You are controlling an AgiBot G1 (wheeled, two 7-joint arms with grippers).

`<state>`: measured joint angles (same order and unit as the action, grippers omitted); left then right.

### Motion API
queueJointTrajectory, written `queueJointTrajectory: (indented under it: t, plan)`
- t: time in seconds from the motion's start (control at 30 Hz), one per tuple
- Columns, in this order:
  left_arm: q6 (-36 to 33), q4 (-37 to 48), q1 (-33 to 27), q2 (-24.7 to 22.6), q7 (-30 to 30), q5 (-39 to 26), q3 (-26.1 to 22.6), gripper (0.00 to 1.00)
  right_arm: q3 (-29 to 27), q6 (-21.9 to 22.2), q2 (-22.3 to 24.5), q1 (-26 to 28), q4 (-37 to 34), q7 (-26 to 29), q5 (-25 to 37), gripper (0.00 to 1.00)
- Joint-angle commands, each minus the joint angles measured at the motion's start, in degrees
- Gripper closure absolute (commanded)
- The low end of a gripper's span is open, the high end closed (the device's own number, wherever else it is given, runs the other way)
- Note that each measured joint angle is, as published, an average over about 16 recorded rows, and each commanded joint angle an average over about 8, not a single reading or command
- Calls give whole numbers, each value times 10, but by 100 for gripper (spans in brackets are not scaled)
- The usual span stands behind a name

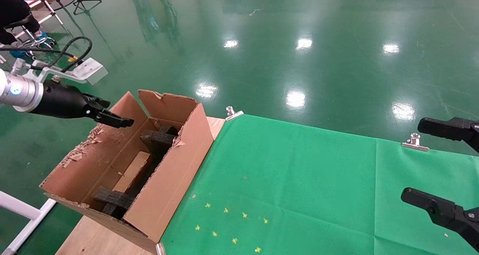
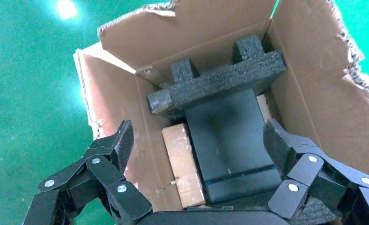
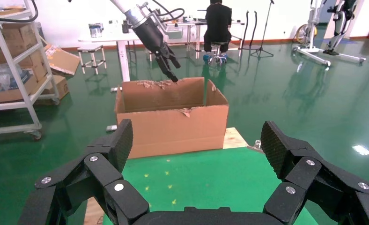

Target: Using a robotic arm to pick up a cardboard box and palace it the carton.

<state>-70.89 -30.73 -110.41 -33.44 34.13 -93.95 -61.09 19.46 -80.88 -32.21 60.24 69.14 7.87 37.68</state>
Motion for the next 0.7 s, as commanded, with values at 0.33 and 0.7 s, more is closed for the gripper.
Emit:
queueJointTrajectory:
  t: [0.33,0.7]
  plan:
    - [-17,-46,57,-2,-28,59,52,0,0,0,0,0,0,0,0,0]
    - [-44,-126,148,-5,-71,156,136,0,0,0,0,0,0,0,0,0]
